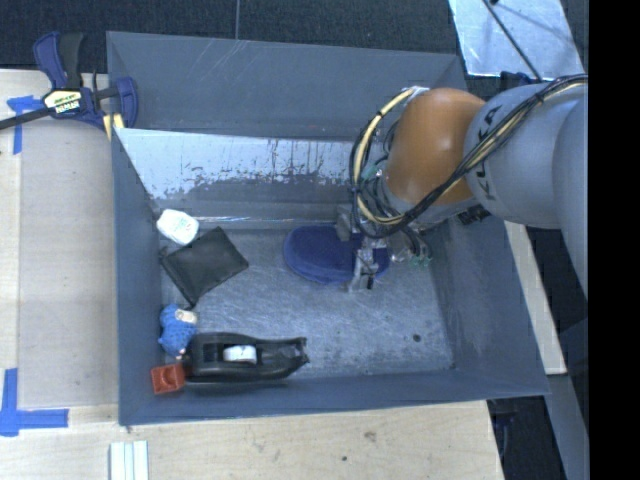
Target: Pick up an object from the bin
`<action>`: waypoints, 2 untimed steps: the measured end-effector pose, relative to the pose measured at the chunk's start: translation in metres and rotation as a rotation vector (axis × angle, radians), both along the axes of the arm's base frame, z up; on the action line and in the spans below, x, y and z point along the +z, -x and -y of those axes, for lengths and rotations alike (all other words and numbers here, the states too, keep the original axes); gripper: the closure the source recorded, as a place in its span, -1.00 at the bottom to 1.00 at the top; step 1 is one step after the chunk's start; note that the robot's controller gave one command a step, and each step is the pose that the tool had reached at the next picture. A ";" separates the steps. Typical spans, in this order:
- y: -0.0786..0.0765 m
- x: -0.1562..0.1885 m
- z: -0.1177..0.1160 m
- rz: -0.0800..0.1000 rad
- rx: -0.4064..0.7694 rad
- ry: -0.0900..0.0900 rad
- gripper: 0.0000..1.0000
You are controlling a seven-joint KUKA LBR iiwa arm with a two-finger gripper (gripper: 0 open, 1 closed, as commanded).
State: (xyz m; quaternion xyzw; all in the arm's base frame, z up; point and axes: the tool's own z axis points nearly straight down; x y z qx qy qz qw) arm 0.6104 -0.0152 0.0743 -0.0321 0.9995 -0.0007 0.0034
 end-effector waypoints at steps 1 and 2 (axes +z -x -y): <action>0.061 0.159 0.003 0.002 0.011 0.000 1.00; 0.068 0.191 0.033 0.001 -0.082 0.000 1.00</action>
Offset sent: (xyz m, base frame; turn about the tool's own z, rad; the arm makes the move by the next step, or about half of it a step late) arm -0.0619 -0.0027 0.1542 -0.0138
